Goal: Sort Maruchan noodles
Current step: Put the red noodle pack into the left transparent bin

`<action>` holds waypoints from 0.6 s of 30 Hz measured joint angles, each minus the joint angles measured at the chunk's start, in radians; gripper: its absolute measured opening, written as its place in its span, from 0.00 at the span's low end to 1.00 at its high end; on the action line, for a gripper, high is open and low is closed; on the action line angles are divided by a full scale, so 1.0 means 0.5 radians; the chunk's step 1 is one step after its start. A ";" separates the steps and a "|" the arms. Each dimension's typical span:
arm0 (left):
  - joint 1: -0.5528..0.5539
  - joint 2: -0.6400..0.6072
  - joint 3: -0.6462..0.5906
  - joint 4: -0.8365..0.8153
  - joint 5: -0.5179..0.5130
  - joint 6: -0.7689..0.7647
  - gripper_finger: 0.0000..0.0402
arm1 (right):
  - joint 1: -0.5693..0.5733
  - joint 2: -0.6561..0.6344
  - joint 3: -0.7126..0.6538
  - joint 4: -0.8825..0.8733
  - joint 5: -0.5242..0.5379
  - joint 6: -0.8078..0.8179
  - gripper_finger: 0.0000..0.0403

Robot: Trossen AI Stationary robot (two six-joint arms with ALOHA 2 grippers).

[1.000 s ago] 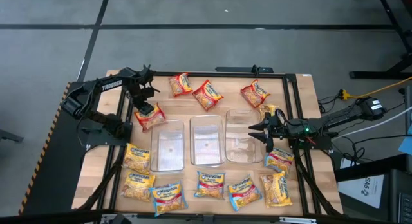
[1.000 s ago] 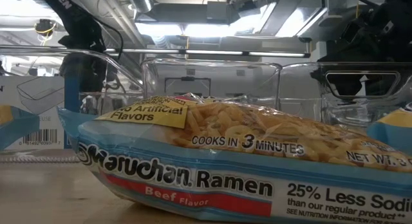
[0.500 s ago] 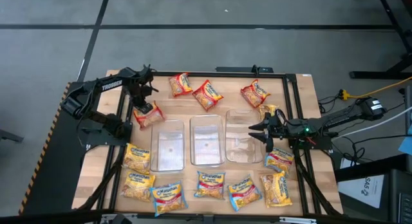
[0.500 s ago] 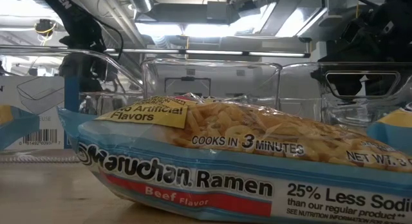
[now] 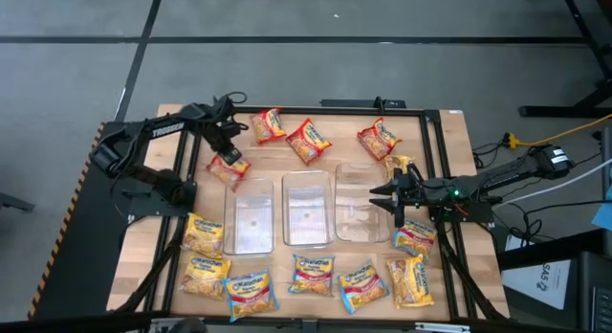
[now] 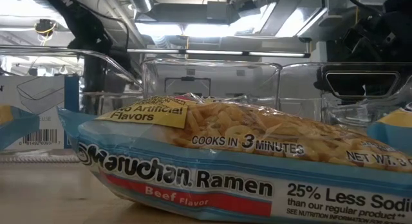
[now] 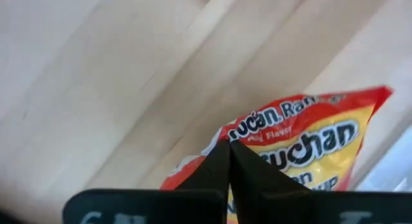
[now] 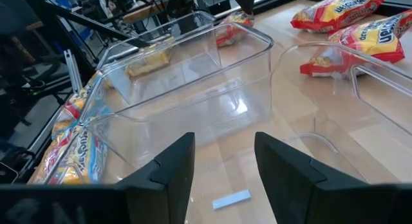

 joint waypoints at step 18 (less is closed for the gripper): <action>-0.631 -0.640 0.474 0.066 -0.103 -0.174 0.00 | 0.000 0.000 0.000 0.004 0.054 0.056 0.42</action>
